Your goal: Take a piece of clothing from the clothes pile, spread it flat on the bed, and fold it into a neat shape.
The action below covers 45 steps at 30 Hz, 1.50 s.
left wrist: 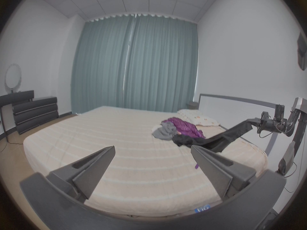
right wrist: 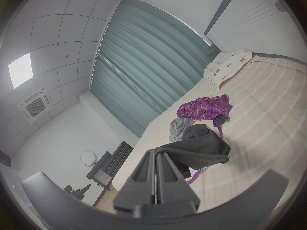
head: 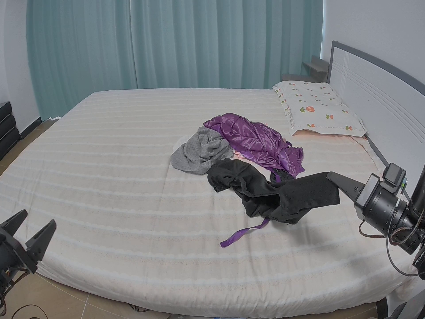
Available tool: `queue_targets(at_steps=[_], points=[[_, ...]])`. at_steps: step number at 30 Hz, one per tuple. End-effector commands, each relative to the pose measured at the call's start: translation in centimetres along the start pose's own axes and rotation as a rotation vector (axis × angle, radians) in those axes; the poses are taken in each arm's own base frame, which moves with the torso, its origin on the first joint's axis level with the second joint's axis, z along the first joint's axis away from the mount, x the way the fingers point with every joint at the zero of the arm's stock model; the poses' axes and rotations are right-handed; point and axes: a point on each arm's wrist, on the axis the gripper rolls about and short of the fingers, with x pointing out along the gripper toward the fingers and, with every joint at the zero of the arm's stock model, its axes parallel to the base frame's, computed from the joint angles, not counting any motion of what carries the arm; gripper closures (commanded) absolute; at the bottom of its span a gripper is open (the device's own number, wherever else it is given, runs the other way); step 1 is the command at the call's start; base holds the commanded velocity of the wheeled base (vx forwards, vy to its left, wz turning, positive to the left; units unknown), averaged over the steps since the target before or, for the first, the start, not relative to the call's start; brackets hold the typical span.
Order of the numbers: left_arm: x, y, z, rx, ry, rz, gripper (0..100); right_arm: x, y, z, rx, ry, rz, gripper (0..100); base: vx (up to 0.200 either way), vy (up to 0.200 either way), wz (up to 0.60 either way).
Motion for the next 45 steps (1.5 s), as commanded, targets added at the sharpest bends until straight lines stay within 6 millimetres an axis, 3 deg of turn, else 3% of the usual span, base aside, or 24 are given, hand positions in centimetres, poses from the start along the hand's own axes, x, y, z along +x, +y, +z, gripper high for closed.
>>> queue_targets(at_steps=[1, 7, 11, 19, 23, 30, 38, 45], points=[[5.4, -0.4, -1.2, 0.003, 0.245, -0.073, 0, 0.2, -0.3, 0.3, -0.001, -0.015, -0.013, 100, 0.000, 0.000, 0.00], [10.2, -1.2, -2.7, 0.002, 0.385, -0.114, 0, 0.3, -0.3, 0.2, -0.003, -0.005, -0.016, 100, 0.000, 0.000, 0.00], [13.4, -1.7, -3.4, 0.007, 0.382, -0.125, 0, 0.5, -0.4, 0.4, -0.027, 0.000, -0.032, 100, 0.000, 0.000, 0.00], [17.3, -3.7, -5.3, 0.034, 0.432, -0.192, 0, 0.9, 0.1, 0.9, -0.030, -0.011, -0.019, 100, 0.000, 0.000, 0.00], [20.4, -4.1, -5.8, 0.013, 0.458, -0.181, 0, 1.1, 0.3, 1.1, -0.032, -0.010, -0.022, 100, 0.000, 0.000, 0.00], [23.6, -5.3, -6.6, 0.000, 0.475, -0.198, 0, 1.4, 0.3, 1.1, -0.030, -0.001, -0.031, 100, 0.000, 0.000, 0.00], [27.9, -8.4, -9.1, 0.044, 0.486, -0.204, 0, 1.8, 0.0, 0.7, -0.030, 0.016, -0.043, 100, 0.000, 0.000, 0.00], [30.1, -10.3, -9.8, 0.064, 0.462, -0.222, 0, 1.8, 0.0, 0.8, -0.030, 0.016, -0.043, 100, 0.000, 0.000, 0.00]])
